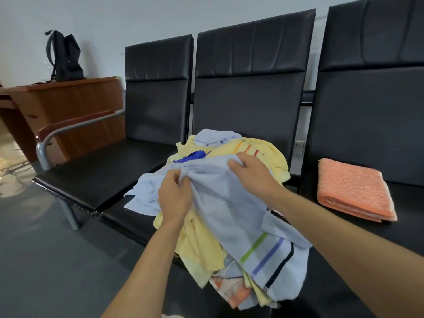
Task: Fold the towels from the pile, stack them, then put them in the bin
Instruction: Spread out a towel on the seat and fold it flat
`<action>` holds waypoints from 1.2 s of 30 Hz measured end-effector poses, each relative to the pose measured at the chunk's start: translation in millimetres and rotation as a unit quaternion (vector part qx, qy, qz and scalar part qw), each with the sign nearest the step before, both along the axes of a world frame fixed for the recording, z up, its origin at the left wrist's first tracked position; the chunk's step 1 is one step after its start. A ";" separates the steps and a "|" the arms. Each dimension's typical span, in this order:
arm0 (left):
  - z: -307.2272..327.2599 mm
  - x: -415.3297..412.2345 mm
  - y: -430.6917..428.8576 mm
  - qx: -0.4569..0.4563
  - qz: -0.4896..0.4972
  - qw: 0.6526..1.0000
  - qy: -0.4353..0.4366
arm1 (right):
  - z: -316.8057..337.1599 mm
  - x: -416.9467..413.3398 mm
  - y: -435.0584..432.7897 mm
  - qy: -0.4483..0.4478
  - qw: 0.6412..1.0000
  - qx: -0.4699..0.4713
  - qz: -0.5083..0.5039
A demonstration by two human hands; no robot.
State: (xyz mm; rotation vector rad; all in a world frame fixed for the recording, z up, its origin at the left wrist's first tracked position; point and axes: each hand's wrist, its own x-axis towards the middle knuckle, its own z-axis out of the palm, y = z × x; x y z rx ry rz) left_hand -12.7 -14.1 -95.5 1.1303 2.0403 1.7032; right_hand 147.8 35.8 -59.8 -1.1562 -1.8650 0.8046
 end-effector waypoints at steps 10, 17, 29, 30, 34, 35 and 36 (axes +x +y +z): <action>67.6 109.4 -1.6 0.083 -0.273 0.929 -0.234 | 62.0 112.4 -22.3 0.252 0.963 -0.091 -0.021; 83.2 194.9 -2.5 0.055 -0.434 0.855 -0.277 | 70.8 228.9 -49.8 0.359 0.930 -0.072 -0.039; -6.1 269.2 18.9 -0.114 -0.490 0.851 -0.148 | -28.6 363.1 -73.7 0.192 0.932 -0.202 -0.231; -11.2 271.8 21.2 -0.128 -0.496 0.848 -0.137 | -42.0 366.0 -73.9 0.180 0.930 -0.223 -0.229; -19.3 274.8 29.8 -0.157 -0.507 0.842 -0.097 | -68.1 382.6 -63.0 0.092 0.942 -0.209 -0.245; -20.1 273.0 30.4 -0.162 -0.507 0.842 -0.087 | -68.7 385.8 -60.6 0.100 0.943 -0.194 -0.253; -21.2 271.3 30.5 -0.164 -0.506 0.843 -0.079 | -68.4 389.0 -59.3 0.110 0.941 -0.183 -0.261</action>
